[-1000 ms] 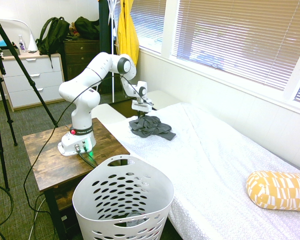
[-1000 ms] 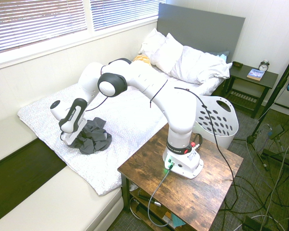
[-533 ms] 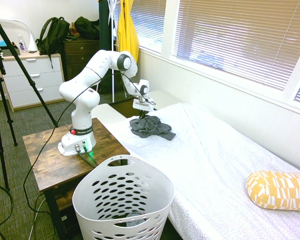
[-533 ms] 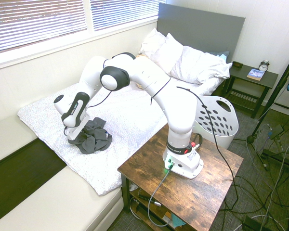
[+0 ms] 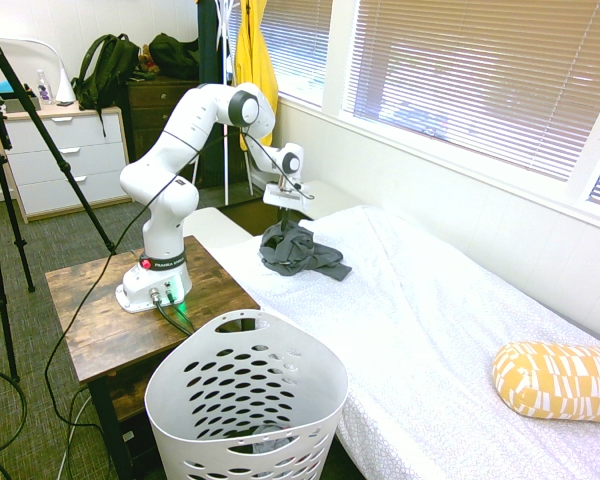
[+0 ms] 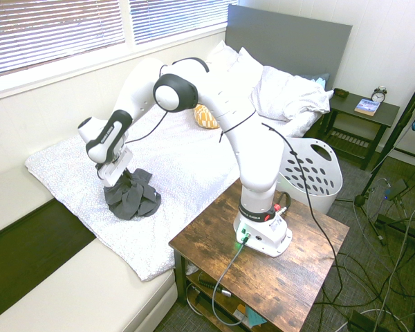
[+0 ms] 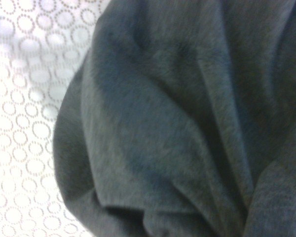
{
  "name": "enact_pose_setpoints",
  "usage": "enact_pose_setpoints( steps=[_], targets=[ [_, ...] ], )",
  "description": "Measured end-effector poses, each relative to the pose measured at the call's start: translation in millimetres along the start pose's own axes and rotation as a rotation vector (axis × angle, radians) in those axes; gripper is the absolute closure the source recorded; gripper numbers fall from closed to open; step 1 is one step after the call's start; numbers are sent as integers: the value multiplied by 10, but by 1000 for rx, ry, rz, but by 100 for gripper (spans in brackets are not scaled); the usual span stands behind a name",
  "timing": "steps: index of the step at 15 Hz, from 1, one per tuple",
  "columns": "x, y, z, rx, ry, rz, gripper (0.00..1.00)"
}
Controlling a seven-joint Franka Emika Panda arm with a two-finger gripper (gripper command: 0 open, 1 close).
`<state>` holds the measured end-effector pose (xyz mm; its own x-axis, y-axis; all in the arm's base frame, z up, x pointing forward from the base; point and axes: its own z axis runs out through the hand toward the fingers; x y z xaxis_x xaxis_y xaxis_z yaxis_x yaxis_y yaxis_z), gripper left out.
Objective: Put my clothes in the laundry bag
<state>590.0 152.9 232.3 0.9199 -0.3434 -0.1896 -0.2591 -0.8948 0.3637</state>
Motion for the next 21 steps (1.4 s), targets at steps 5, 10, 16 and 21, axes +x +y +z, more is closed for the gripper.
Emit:
enact_pose_setpoints(
  steps=[5, 10, 16, 21],
  targets=[
    [-294, 1721, -1376, -202, -13, -198, 100],
    [-800, 3842, -2244, -391, -57, -135, 100],
    [-1423, 5713, -1979, -561, -317, 2, 100],
    [-1995, 6579, -582, -566, -597, 37, 100]
  ],
)
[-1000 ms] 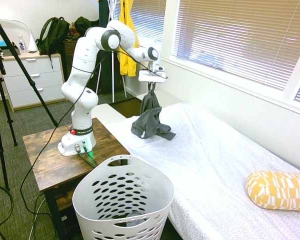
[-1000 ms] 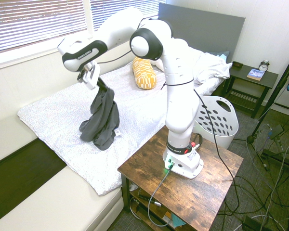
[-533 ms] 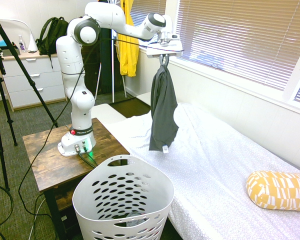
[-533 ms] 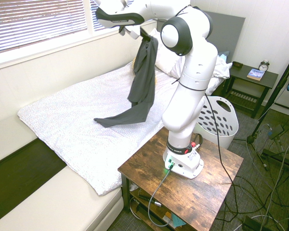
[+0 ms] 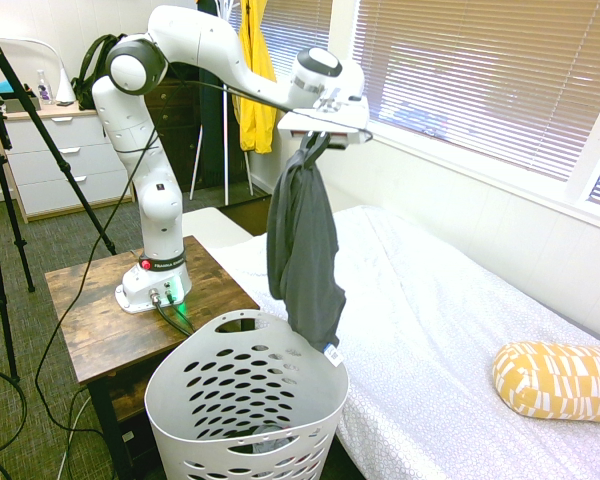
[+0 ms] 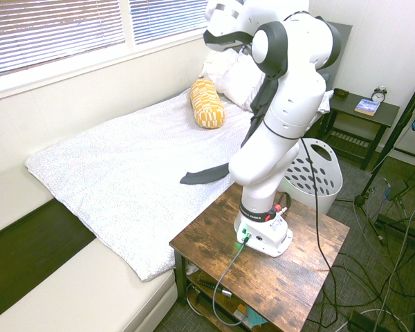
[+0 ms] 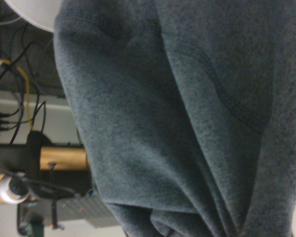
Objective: Put my clothes in the laundry bag
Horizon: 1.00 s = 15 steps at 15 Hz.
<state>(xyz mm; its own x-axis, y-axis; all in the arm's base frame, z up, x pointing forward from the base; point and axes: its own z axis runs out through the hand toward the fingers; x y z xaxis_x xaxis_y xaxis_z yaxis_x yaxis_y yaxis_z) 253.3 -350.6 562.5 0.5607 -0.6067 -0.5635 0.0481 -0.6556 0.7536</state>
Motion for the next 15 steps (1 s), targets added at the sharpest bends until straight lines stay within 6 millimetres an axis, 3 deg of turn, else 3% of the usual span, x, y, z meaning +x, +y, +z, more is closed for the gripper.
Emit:
enact_pose_setpoints(
  steps=[4, 6, 8, 12, 15],
  targets=[
    [92, -658, 784, -81, -109, -88, 100],
    [248, -1118, 1294, -93, -124, -96, 100],
    [396, -1422, 1670, -82, -115, -79, 100],
    [942, -1873, 2178, -25, -31, -11, 100],
    [1381, -2266, 2451, -2, 89, 48, 100]
  ],
)
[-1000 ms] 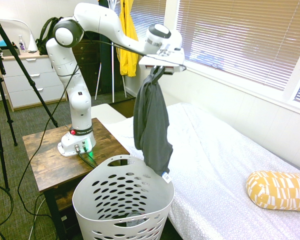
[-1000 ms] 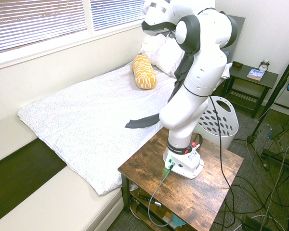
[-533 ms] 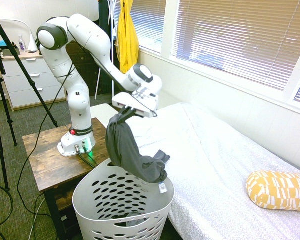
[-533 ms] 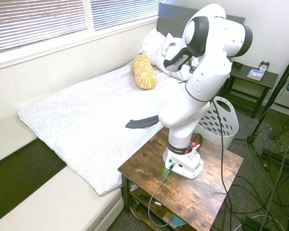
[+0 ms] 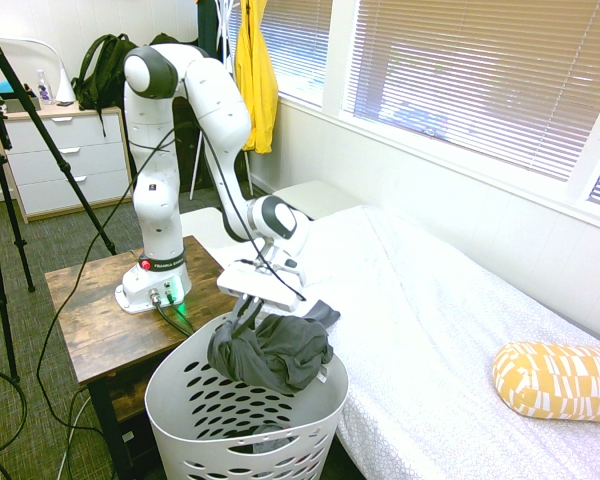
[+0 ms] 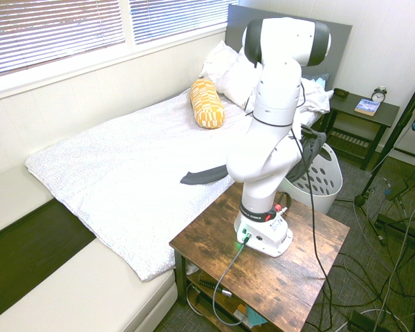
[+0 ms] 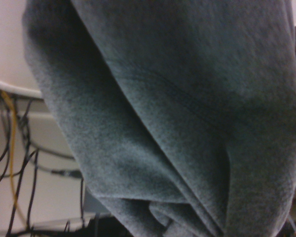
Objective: Put my clothes in the laundry bag
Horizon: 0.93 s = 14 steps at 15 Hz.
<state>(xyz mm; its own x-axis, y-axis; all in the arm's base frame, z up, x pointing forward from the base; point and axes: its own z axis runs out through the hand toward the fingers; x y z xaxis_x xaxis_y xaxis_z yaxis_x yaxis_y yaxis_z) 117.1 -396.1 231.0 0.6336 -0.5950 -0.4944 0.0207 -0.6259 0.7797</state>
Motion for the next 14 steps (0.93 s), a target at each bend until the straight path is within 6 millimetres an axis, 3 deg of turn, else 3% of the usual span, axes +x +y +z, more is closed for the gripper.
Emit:
enact_pose_setpoints(
  steps=[1, 7, 11, 14],
  targets=[
    [120, -105, 83, -1, 16, 13, 0],
    [832, -948, 430, 0, 53, 13, 0],
    [1095, -1141, 656, 14, 55, 15, 0],
    [1171, -1193, 667, 22, 61, 12, 0]
  ],
)
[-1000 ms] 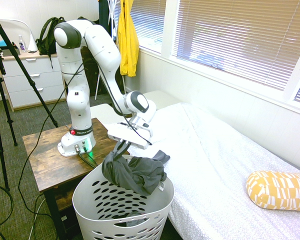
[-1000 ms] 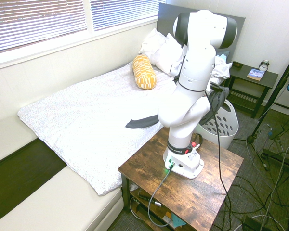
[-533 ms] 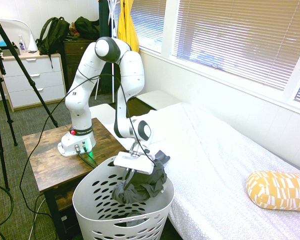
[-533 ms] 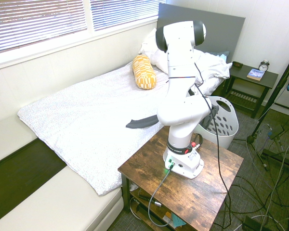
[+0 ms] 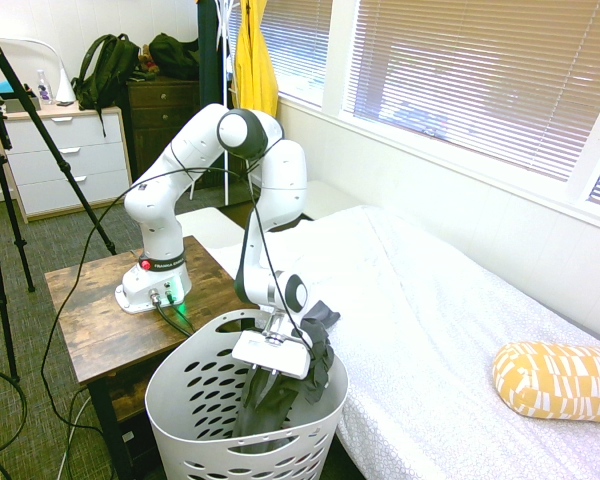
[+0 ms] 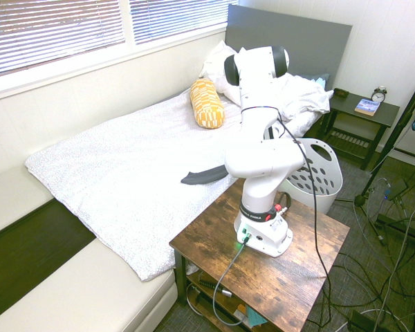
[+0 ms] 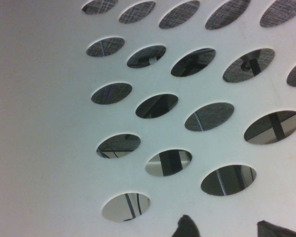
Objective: Put my clothes in the laundry bag
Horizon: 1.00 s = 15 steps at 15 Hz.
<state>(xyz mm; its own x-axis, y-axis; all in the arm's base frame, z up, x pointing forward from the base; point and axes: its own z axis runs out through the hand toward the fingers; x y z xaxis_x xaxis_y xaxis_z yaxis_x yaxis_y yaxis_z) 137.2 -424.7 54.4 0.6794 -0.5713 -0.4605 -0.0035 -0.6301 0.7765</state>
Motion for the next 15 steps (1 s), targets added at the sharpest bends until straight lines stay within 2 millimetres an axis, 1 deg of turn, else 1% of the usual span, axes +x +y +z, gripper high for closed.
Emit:
enact_pose_setpoints(
  steps=[2, 3, 4, 5, 6, 7, 8, 10, 11, 12, 13, 15],
  targets=[
    [26, 7, -56, 33, -18, 7, 0],
    [57, 54, -150, 78, -43, 13, 0],
    [110, 172, -307, 122, -56, 18, 0],
    [152, 343, -498, 140, -46, 13, 0],
    [163, 515, -693, 141, -22, 1, 0],
    [145, 631, -952, 155, 6, -16, 0],
    [116, 692, -1253, 181, 43, -23, 0],
    [29, 769, -1947, 221, 118, -12, 0],
    [-17, 781, -2233, 233, 152, -6, 0],
    [-52, 739, -2464, 250, 180, -3, 0],
    [-85, 645, -2649, 268, 200, -9, 0],
    [-119, 347, -2926, 292, 245, -13, 0]
  ],
)
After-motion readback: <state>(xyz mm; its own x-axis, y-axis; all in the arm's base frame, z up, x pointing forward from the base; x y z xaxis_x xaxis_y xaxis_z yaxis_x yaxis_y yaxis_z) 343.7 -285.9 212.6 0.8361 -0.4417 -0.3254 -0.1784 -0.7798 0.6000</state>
